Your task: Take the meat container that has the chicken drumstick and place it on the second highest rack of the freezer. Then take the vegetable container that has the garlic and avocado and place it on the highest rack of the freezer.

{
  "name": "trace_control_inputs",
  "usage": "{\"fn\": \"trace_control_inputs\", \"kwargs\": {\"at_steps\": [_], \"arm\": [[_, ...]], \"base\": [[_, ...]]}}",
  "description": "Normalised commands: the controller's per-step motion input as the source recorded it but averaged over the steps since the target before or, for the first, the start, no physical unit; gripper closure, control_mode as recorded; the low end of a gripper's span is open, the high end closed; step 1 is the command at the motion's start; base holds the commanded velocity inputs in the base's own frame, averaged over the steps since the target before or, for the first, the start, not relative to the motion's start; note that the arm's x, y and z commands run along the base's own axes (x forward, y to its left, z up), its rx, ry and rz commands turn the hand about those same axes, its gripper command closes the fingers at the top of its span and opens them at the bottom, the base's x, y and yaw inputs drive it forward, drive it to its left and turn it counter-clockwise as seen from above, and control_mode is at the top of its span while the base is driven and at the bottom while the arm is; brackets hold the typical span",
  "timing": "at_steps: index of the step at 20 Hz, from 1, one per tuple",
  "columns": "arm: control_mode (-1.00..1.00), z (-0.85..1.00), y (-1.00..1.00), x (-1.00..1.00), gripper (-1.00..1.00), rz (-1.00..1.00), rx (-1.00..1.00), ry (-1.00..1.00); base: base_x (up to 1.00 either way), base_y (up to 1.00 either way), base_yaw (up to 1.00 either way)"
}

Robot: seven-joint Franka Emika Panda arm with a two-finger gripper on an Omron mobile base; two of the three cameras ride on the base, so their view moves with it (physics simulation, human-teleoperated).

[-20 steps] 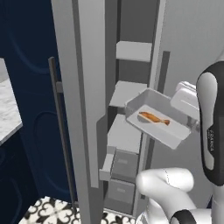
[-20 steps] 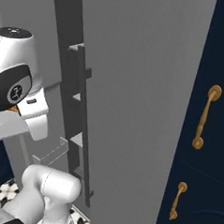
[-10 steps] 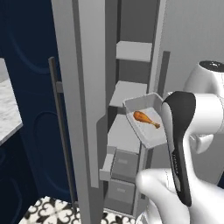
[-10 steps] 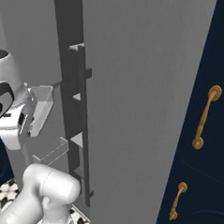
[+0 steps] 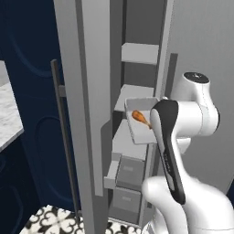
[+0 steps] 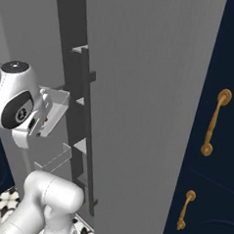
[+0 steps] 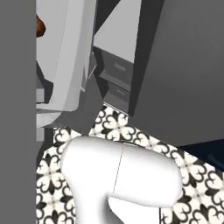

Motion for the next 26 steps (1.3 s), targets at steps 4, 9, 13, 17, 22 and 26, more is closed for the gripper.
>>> {"fn": "trace_control_inputs", "kwargs": {"at_steps": [4, 9, 13, 17, 22, 26], "arm": [[-1.00, -0.24, 0.01, 0.66, 1.00, -0.16, 0.08, 0.00], [-1.00, -0.14, 0.03, 0.70, 1.00, -0.21, 0.01, 0.00], [-1.00, -0.18, 0.00, 0.74, 1.00, -0.13, 0.00, 0.00], [-1.00, -0.24, 0.00, 0.69, 1.00, 0.00, 0.00, 0.00], [-1.00, -0.21, 0.01, 0.55, 1.00, 0.01, 0.00, 0.00], [-1.00, -0.12, 0.00, 0.83, 1.00, 0.00, 0.02, 0.00]], "base": [[0.00, 0.00, 0.00], [0.00, 0.00, 0.00], [0.00, 0.00, 0.00], [0.00, 0.00, 0.00], [0.00, 0.00, 0.00], [0.00, 0.00, 0.00]]}}
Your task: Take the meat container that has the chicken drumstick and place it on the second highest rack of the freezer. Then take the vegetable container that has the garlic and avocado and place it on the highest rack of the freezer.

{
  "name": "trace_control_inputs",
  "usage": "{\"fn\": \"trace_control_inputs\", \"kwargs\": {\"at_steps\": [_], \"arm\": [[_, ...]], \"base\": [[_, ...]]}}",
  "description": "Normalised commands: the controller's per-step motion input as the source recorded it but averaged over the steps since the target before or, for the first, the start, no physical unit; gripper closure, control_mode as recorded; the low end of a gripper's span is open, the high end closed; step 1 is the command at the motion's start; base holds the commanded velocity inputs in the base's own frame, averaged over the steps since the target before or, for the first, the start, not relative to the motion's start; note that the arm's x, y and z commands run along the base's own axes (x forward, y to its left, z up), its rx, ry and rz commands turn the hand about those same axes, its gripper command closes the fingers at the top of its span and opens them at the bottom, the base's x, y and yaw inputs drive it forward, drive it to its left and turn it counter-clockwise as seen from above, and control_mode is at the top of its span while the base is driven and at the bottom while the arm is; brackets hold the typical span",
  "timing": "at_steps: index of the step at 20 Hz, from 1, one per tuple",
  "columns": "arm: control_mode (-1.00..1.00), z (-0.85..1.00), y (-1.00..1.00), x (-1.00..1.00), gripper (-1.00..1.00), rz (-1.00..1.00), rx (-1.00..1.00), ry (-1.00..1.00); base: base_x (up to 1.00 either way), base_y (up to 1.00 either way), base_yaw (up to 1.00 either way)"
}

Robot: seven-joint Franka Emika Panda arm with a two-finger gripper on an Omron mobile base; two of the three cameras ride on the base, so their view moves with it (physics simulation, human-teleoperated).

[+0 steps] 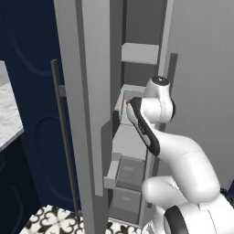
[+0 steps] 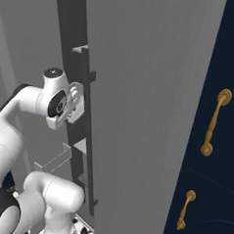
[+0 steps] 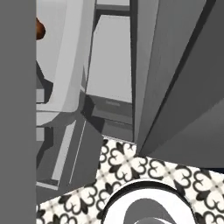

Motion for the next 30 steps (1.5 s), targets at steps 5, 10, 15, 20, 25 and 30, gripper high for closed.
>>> {"fn": "trace_control_inputs", "kwargs": {"at_steps": [5, 10, 15, 20, 25, 30], "arm": [[-1.00, -0.09, 0.00, 0.86, 1.00, -0.01, 0.00, 0.00], [-1.00, -0.16, -0.04, 0.67, 1.00, -0.05, 0.00, 0.00], [-1.00, -0.15, -0.11, 0.60, 1.00, -0.06, 0.00, 0.00], [-1.00, -0.14, -0.21, 0.58, 1.00, -0.03, 0.00, 0.00], [-1.00, -0.10, -0.22, 0.55, 1.00, -0.01, 0.00, 0.00], [-1.00, -0.08, -0.05, 0.55, 1.00, -0.02, 0.00, 0.00]], "base": [[0.00, 0.00, 0.00], [0.00, 0.00, 0.00], [0.00, 0.00, 0.00], [0.00, 0.00, 0.00], [0.00, 0.00, 0.00], [0.00, 0.00, 0.00]]}}
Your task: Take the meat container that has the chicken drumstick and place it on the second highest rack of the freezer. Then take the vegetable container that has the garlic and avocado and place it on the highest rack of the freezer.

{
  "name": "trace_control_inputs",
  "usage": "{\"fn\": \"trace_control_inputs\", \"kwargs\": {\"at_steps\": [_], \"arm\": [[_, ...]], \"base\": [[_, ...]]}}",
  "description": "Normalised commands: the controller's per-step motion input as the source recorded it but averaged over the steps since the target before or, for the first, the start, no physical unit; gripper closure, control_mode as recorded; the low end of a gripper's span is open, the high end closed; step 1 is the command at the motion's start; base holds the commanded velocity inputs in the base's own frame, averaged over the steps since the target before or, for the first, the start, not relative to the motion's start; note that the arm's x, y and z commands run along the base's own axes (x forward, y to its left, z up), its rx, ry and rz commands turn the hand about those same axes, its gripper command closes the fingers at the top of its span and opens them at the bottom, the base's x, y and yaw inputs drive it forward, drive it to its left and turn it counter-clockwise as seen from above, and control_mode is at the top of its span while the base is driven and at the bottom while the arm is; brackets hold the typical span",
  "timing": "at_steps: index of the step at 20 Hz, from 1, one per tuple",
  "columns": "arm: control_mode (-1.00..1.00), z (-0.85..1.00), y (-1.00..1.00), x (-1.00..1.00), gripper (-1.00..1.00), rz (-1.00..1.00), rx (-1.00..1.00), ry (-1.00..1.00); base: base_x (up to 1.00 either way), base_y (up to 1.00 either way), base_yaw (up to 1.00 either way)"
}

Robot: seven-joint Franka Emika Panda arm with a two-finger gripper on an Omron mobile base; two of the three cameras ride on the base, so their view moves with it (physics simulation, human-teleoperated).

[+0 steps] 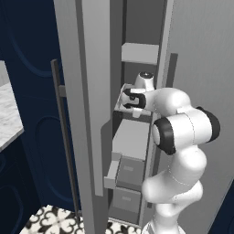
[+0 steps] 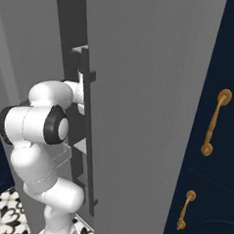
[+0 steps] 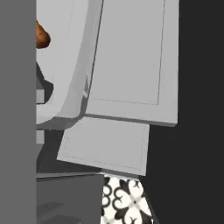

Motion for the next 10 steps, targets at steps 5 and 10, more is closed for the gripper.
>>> {"fn": "trace_control_inputs", "kwargs": {"at_steps": [5, 10], "arm": [[-1.00, -0.27, 0.00, 0.42, 1.00, -0.02, -0.03, -0.01], [-1.00, -0.25, 0.00, -0.05, -1.00, 0.00, -0.06, -0.10]], "base": [[0.00, 0.00, 0.00], [0.00, 0.00, 0.00]]}}
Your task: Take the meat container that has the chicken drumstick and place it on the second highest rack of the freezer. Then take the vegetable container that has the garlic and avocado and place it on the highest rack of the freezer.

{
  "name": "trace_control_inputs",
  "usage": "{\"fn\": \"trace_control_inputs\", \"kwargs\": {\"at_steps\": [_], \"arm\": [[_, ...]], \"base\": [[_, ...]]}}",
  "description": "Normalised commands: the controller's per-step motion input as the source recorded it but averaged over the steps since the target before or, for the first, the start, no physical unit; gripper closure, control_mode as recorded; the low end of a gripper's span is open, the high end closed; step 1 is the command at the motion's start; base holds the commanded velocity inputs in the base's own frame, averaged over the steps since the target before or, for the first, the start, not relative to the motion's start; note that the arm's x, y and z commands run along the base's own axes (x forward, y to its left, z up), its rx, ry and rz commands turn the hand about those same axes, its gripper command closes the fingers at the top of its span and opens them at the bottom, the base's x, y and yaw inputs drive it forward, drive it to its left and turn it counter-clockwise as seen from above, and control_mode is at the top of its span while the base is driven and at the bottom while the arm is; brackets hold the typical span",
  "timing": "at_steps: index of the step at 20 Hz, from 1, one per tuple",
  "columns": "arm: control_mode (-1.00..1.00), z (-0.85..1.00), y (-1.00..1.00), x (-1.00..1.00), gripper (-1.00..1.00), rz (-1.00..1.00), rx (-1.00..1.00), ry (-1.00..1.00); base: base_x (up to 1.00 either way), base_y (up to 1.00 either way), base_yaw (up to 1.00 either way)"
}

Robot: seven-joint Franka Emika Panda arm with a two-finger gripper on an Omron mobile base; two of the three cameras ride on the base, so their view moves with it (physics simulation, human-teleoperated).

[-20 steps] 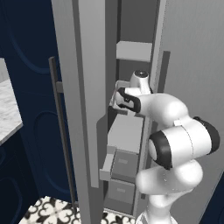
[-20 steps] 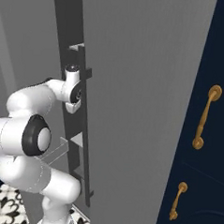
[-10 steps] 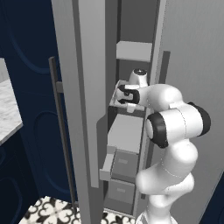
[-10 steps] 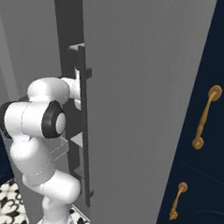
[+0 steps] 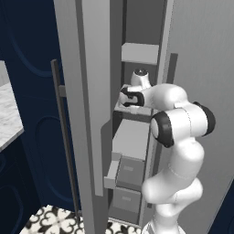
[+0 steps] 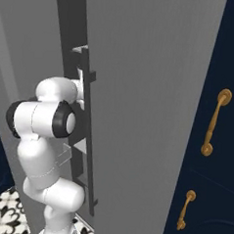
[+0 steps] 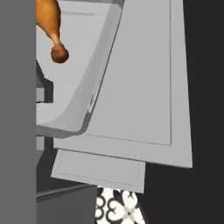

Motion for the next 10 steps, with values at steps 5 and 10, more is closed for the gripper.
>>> {"fn": "trace_control_inputs", "kwargs": {"at_steps": [5, 10], "arm": [[-1.00, 0.00, -0.18, -0.65, -1.00, 0.00, 0.00, -0.23], [-1.00, 0.14, 0.13, -0.07, -1.00, 0.00, 0.00, -0.19]], "base": [[0.00, 0.00, 0.00], [0.00, 0.00, 0.00]]}}
